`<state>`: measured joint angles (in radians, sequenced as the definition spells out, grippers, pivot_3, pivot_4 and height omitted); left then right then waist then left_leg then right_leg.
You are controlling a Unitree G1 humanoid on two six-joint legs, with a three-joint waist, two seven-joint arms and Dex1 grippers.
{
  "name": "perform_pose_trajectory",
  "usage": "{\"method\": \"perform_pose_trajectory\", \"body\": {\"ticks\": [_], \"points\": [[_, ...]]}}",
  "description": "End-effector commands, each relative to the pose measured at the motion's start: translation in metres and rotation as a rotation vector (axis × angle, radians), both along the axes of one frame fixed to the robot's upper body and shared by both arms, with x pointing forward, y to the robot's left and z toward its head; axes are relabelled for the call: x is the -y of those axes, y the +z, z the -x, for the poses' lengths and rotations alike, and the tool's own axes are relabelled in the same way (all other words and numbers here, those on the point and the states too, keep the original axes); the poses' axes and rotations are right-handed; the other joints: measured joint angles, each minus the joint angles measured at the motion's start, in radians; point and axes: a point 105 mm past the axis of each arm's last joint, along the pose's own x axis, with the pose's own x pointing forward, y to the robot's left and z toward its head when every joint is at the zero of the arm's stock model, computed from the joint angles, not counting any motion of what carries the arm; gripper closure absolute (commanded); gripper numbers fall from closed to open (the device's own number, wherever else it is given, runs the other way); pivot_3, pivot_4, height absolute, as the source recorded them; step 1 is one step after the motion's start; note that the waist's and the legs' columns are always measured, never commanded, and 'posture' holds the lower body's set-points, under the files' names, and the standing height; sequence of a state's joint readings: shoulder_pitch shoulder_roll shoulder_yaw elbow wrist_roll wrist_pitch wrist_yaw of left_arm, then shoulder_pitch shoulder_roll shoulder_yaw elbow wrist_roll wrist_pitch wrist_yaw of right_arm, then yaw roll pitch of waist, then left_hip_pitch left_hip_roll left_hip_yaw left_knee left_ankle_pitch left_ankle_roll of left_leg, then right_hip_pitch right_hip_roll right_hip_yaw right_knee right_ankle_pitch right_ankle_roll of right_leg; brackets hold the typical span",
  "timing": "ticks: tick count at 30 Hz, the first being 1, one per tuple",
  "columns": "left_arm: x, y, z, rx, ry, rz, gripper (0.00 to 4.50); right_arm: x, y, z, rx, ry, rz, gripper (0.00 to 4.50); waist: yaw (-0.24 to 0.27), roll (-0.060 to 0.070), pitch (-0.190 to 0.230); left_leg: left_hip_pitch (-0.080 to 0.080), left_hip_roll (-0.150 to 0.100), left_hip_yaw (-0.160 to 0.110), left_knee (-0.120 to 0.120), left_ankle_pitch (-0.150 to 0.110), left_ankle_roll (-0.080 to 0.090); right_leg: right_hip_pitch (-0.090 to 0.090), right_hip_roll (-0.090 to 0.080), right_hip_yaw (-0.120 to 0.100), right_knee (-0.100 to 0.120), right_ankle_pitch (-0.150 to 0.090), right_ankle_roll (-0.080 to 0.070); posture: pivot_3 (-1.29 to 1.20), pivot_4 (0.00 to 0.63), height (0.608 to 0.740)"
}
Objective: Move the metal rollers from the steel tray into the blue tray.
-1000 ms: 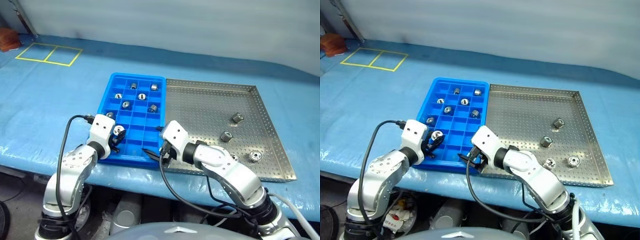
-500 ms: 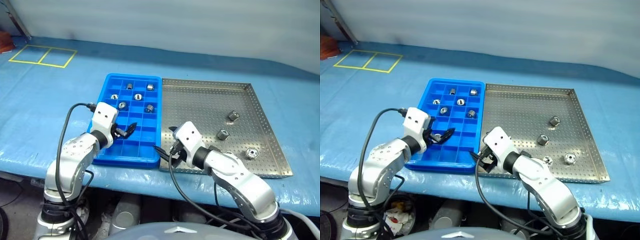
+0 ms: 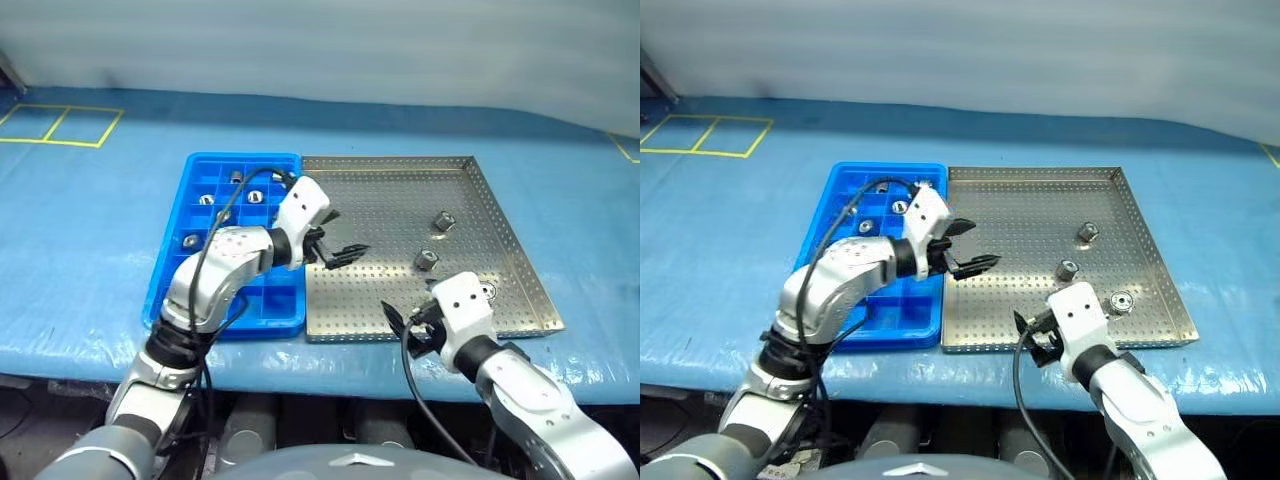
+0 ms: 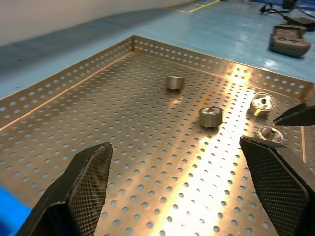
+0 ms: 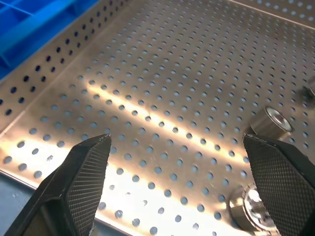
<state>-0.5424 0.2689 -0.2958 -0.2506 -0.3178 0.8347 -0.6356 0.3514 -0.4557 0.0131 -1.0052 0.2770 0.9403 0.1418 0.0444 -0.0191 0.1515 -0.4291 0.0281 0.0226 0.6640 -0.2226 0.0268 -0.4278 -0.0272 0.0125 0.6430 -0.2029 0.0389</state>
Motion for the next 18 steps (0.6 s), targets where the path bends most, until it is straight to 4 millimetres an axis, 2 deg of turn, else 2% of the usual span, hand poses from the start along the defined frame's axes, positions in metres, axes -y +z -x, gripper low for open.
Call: {"method": "perform_pose_trajectory", "body": {"ticks": [1, 4, 9, 18], "points": [[0.025, 0.004, 0.002, 0.043, -0.099, 0.004, 0.01, 0.007, 0.013, 0.006, 0.077, -0.043, -0.002, 0.00, -0.012, 0.000, 0.000, 0.000, 0.000, 0.001, 0.000, 0.000, 0.000, 0.000, 0.000, 0.001, 0.000, 0.000, 0.000, -0.12, 0.150, 0.740], [0.052, 0.000, 0.005, 0.053, -0.167, 0.000, 0.01, 0.016, 0.008, 0.016, 0.062, -0.103, -0.005, 0.00, -0.029, 0.001, -0.001, 0.000, 0.000, 0.002, 0.001, 0.000, 0.000, 0.000, 0.000, 0.001, 0.000, 0.000, 0.000, -0.15, 0.150, 0.740], [0.084, -0.008, 0.011, 0.098, -0.256, -0.011, 0.01, 0.022, 0.001, 0.031, 0.040, -0.153, -0.014, 0.00, -0.080, 0.001, -0.001, 0.000, 0.000, 0.003, 0.001, -0.001, 0.002, 0.000, 0.000, 0.005, -0.001, 0.000, 0.002, -0.21, 0.150, 0.740], [0.111, -0.036, 0.007, 0.150, -0.276, -0.060, 0.01, 0.025, 0.001, 0.041, 0.041, -0.206, -0.024, 0.00, -0.134, 0.002, -0.001, 0.002, 0.000, 0.005, 0.001, -0.001, 0.002, 0.000, 0.001, 0.007, 0.001, 0.000, 0.002, -0.27, 0.150, 0.740]]}}
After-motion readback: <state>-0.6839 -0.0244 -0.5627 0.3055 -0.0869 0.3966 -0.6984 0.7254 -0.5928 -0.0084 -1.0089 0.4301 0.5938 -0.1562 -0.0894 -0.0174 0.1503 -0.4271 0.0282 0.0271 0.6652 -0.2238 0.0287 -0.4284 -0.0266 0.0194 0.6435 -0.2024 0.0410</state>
